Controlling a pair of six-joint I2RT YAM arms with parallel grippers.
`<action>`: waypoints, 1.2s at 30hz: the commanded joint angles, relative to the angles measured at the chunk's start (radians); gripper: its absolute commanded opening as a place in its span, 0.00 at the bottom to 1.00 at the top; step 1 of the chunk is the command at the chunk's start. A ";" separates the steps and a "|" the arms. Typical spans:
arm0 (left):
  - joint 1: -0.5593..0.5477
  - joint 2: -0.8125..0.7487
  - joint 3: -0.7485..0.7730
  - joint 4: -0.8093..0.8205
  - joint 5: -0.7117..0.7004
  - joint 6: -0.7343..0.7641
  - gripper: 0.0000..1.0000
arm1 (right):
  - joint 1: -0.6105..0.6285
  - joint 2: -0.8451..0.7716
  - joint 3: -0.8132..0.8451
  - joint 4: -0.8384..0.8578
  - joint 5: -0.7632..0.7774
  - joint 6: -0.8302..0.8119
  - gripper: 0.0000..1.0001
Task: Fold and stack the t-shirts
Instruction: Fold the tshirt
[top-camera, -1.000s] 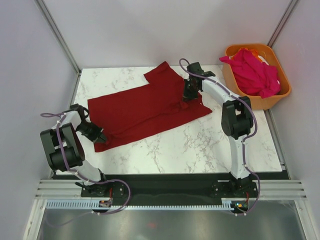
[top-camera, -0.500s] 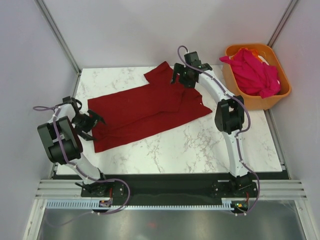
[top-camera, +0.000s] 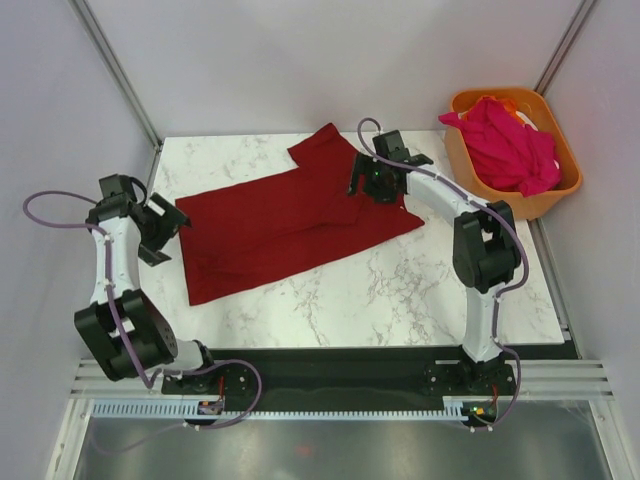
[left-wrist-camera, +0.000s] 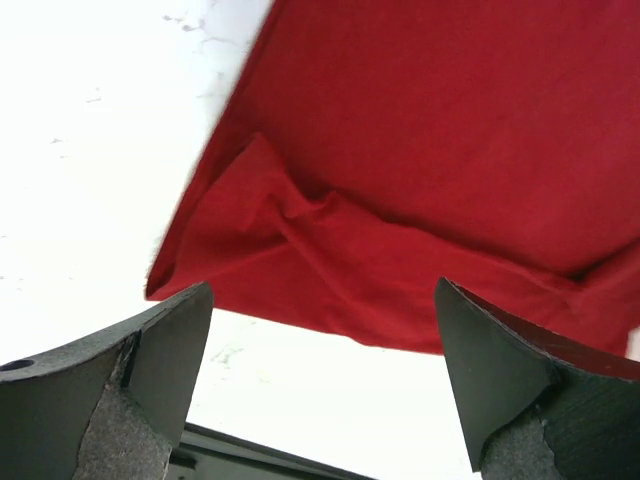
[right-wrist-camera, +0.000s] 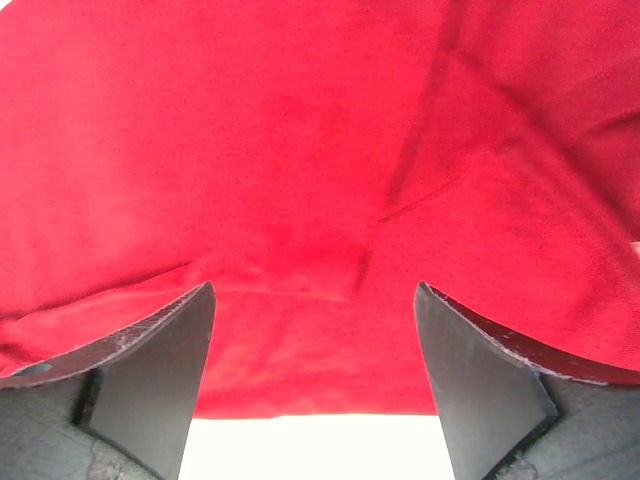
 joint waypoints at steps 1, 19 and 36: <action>-0.036 -0.076 -0.095 -0.008 -0.094 0.025 1.00 | 0.019 -0.006 -0.072 0.118 -0.079 0.052 0.88; -0.125 -0.098 -0.173 0.038 -0.125 0.059 0.96 | 0.049 0.099 -0.097 0.139 -0.076 0.103 0.79; -0.150 -0.101 -0.176 0.038 -0.149 0.052 0.95 | 0.064 0.088 -0.010 0.151 -0.097 0.126 0.20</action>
